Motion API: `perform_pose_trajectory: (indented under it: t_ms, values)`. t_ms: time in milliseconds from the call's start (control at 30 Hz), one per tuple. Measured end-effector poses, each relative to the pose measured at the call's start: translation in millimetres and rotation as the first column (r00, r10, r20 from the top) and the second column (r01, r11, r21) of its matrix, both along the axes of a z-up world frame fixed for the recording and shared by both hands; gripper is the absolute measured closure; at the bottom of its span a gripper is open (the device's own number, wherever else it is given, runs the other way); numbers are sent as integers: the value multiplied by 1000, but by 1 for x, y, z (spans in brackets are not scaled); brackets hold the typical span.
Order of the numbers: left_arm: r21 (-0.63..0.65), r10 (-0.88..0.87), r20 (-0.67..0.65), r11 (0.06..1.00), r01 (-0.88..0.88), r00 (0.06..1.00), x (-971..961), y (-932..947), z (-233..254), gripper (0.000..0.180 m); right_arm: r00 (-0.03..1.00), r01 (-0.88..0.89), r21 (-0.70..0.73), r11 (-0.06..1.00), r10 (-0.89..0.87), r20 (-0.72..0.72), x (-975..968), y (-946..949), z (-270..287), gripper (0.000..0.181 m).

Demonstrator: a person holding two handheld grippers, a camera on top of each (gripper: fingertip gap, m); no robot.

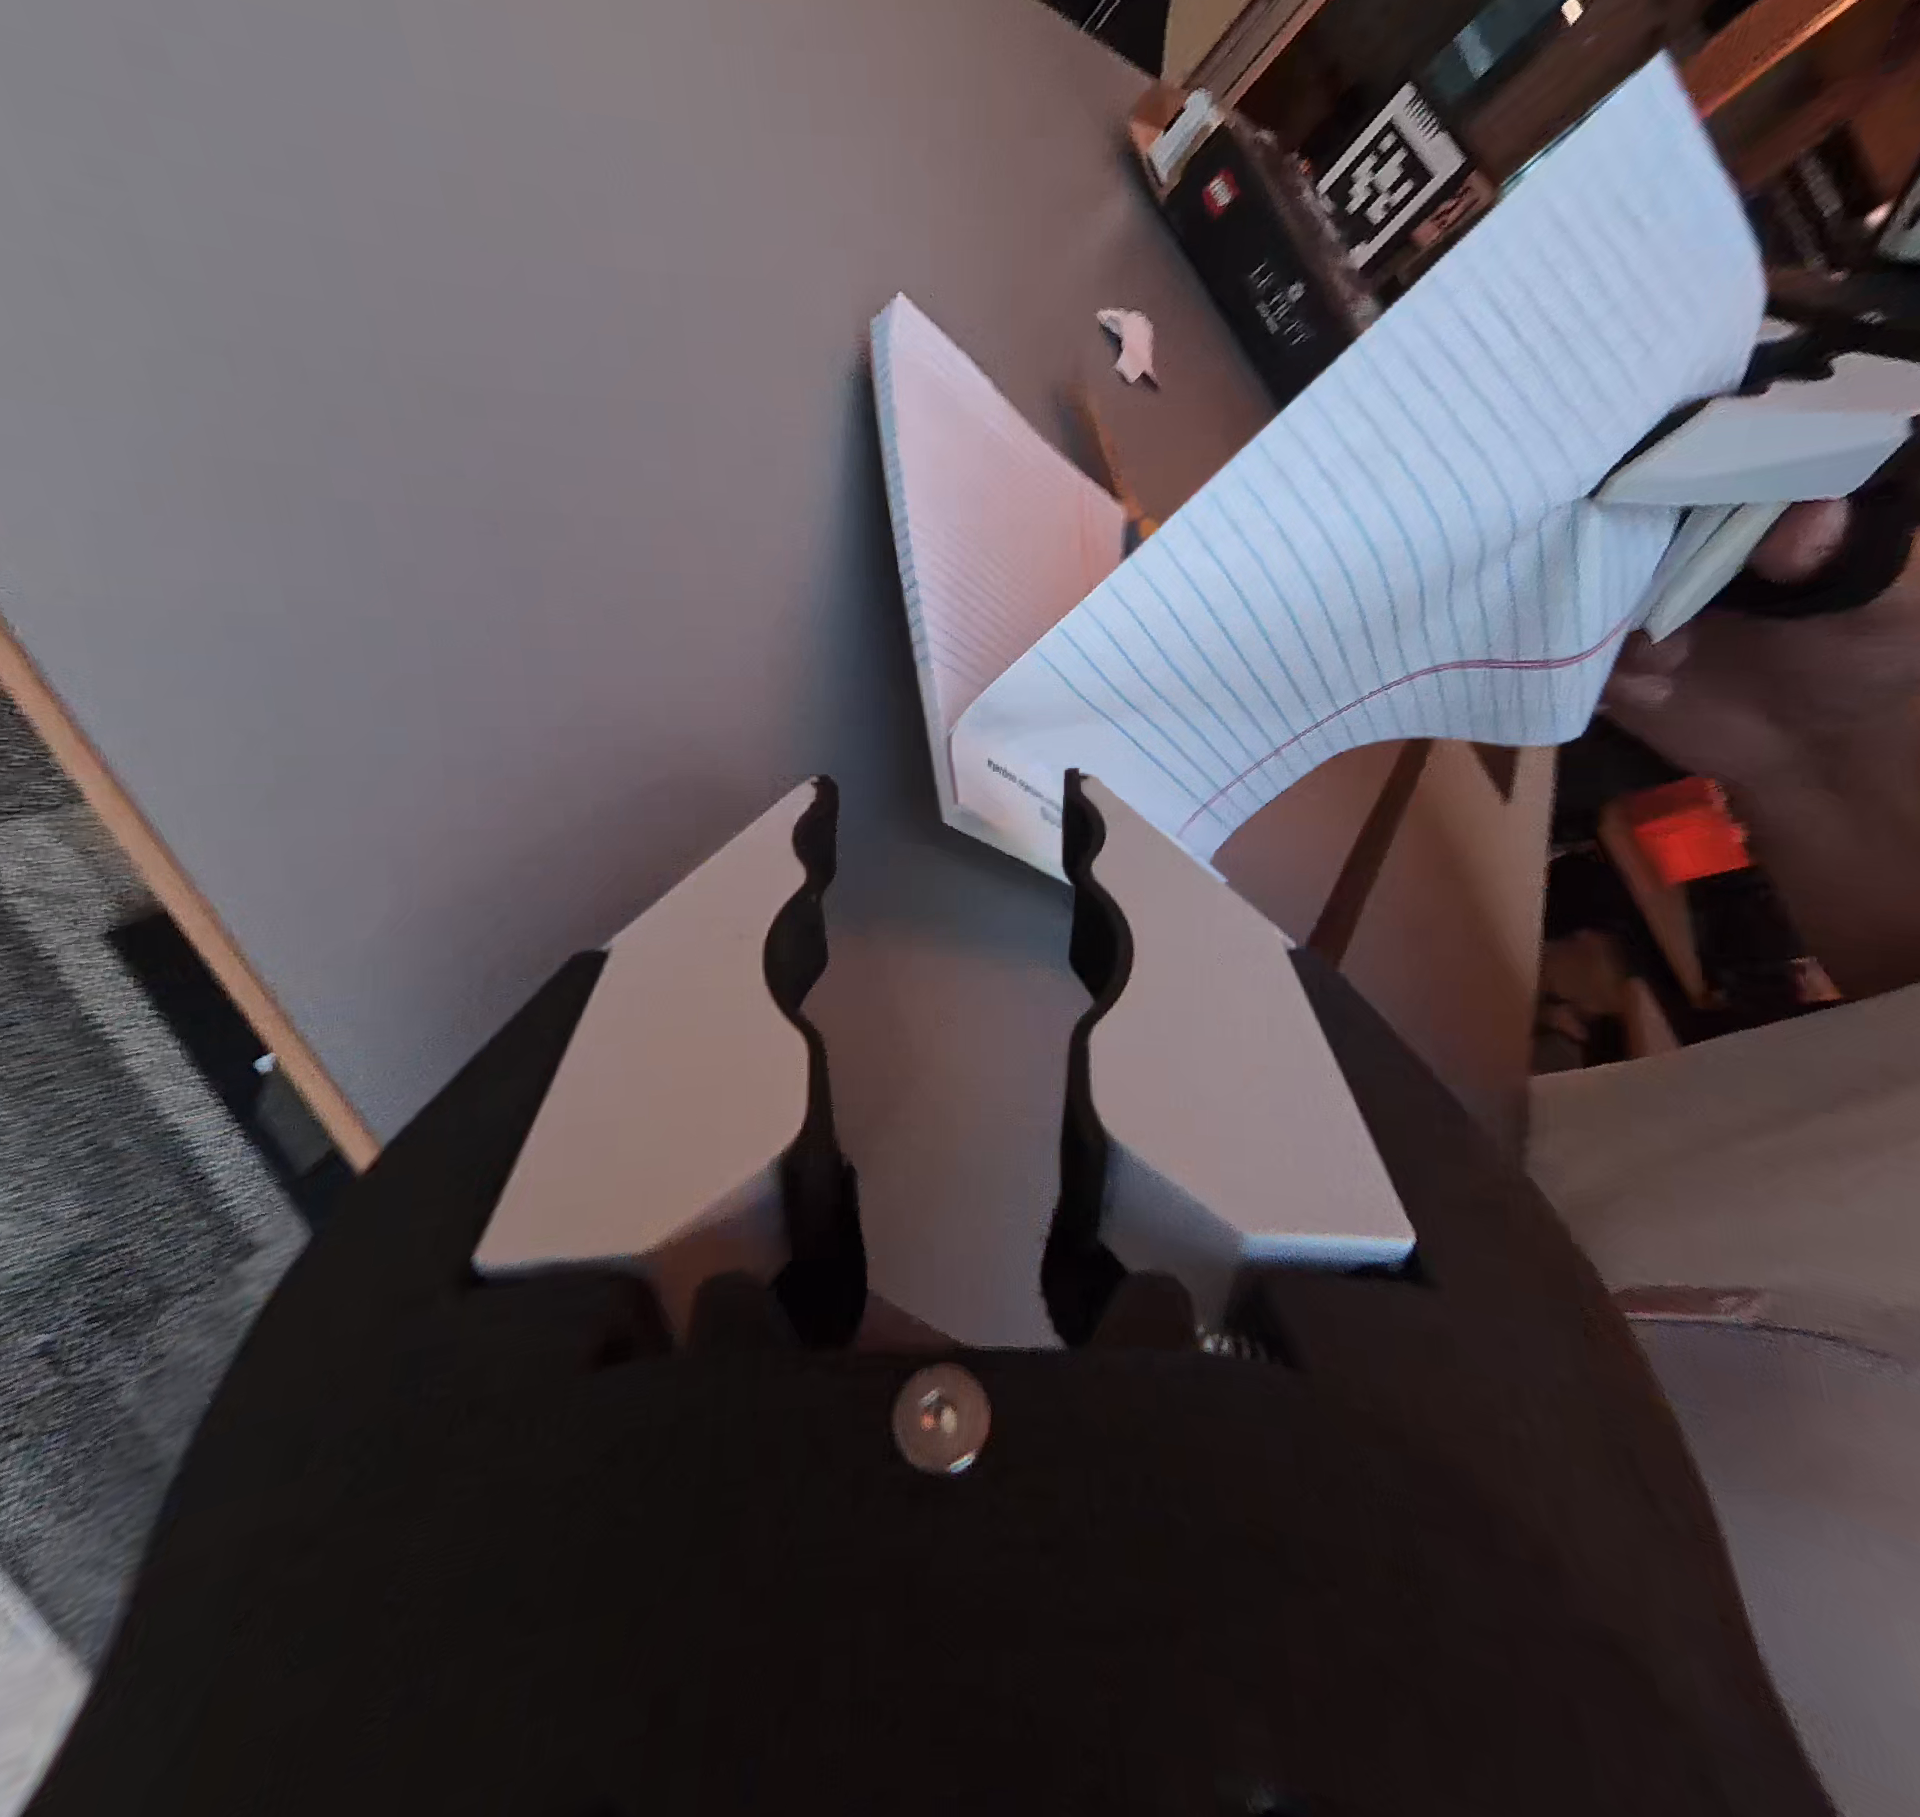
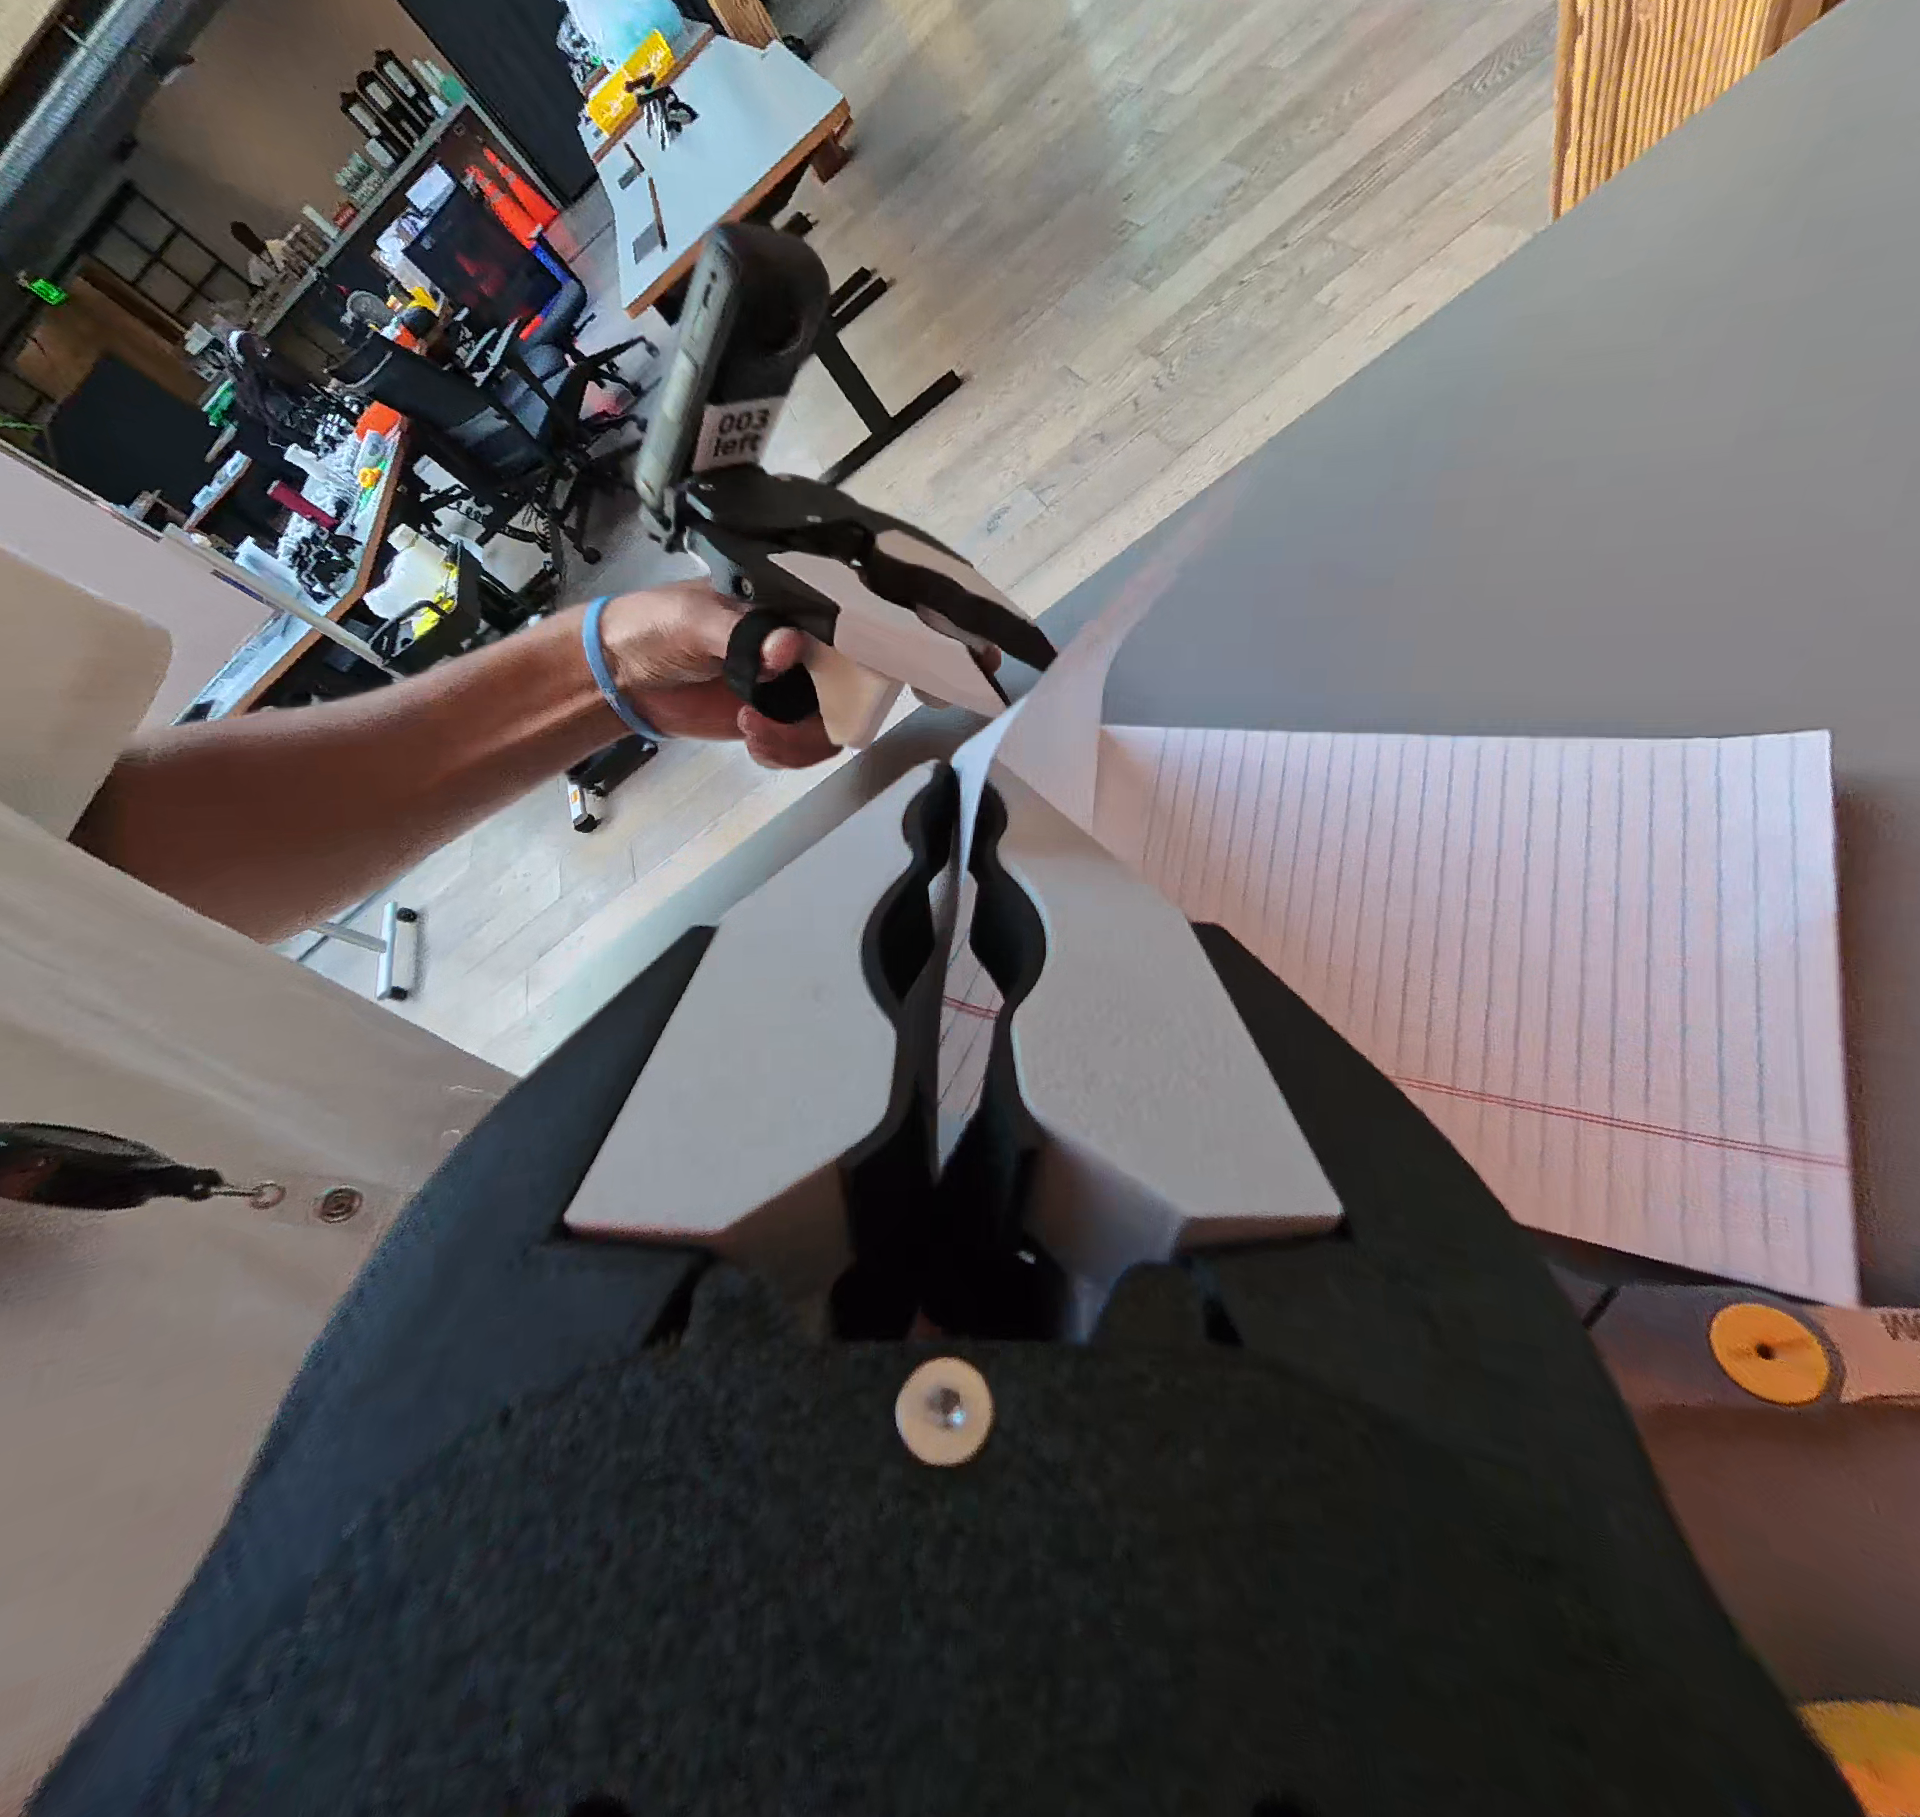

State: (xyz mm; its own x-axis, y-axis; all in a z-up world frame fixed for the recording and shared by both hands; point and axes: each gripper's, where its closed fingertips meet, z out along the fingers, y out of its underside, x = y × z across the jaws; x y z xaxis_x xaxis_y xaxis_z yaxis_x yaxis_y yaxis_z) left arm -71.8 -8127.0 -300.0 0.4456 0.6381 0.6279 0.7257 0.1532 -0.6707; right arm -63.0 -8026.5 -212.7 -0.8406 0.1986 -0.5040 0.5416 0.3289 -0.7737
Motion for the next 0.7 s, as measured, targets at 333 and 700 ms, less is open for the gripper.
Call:
perform_pose_trajectory:
  t_ms: [333, 700]
  values:
    - [297, -57, 122, 955, 19, 991, 1, 55, 9, 146, 999, -44, -54, 998, 43, -21, 4, -4, 36, 181]
    - [457, 153, 152, 865, -207, 976, -42, 47, 29, 174, 997, -76, -39, 996, 77, 3, 14, -5, 36, 181]
